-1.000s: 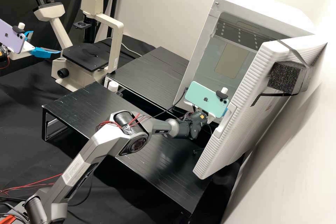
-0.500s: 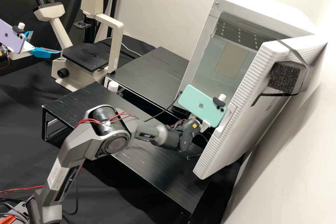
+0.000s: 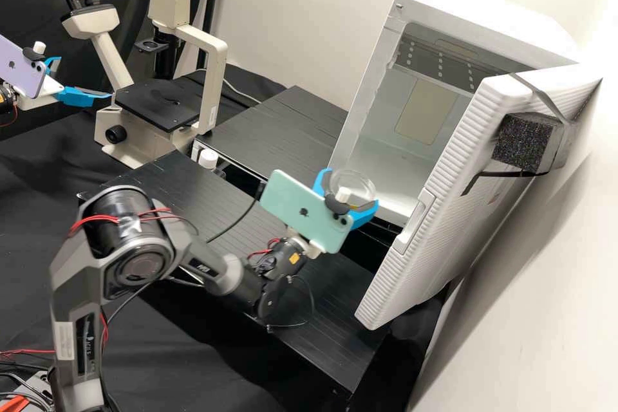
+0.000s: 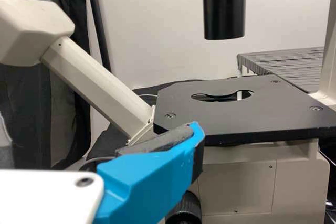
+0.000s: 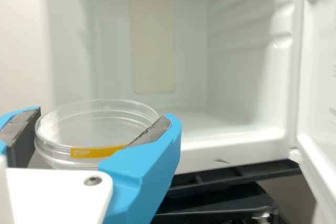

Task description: Take out the petri dish and place it under the microscope.

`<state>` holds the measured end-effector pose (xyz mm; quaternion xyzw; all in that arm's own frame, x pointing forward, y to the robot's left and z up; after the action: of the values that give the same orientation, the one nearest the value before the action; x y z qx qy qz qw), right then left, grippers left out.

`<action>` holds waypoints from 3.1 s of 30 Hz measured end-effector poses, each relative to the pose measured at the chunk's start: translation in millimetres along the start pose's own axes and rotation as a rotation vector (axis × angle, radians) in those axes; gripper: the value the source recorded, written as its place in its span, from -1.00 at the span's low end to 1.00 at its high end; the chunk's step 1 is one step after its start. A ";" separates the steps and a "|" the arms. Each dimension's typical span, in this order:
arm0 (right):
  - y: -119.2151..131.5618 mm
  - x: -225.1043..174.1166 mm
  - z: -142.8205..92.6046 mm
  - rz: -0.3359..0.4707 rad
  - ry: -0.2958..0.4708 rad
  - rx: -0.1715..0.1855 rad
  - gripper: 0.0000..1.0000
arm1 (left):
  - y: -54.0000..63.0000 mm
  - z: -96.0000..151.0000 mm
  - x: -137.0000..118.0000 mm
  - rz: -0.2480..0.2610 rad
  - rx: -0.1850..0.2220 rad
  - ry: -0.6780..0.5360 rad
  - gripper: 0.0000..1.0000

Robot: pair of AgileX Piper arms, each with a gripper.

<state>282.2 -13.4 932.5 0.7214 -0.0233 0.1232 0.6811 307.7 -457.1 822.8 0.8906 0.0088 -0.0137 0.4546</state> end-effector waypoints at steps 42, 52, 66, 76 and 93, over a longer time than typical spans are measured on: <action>-239.3 20.0 -217.8 -0.403 0.318 -0.061 -1.00 | 0.0 0.0 0.0 0.000 0.000 0.000 1.00; -293.8 61.2 -220.1 -0.508 0.247 -0.109 -1.00 | 0.0 0.0 0.0 0.000 0.000 0.000 1.00; -348.7 89.1 -225.9 -0.559 0.201 -0.070 -1.00 | 0.0 0.0 0.0 0.000 0.000 0.000 1.00; -368.8 106.3 -226.1 -0.554 0.161 -0.032 -1.00 | 0.0 0.0 0.0 0.000 0.000 0.000 1.00; -378.0 120.7 -231.9 -0.558 0.136 -0.045 1.00 | 0.0 0.0 0.0 0.000 0.000 0.000 1.00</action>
<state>441.3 259.0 598.3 0.6747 0.2192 -0.0213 0.7045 307.7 -457.1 822.8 0.8906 0.0088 -0.0137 0.4546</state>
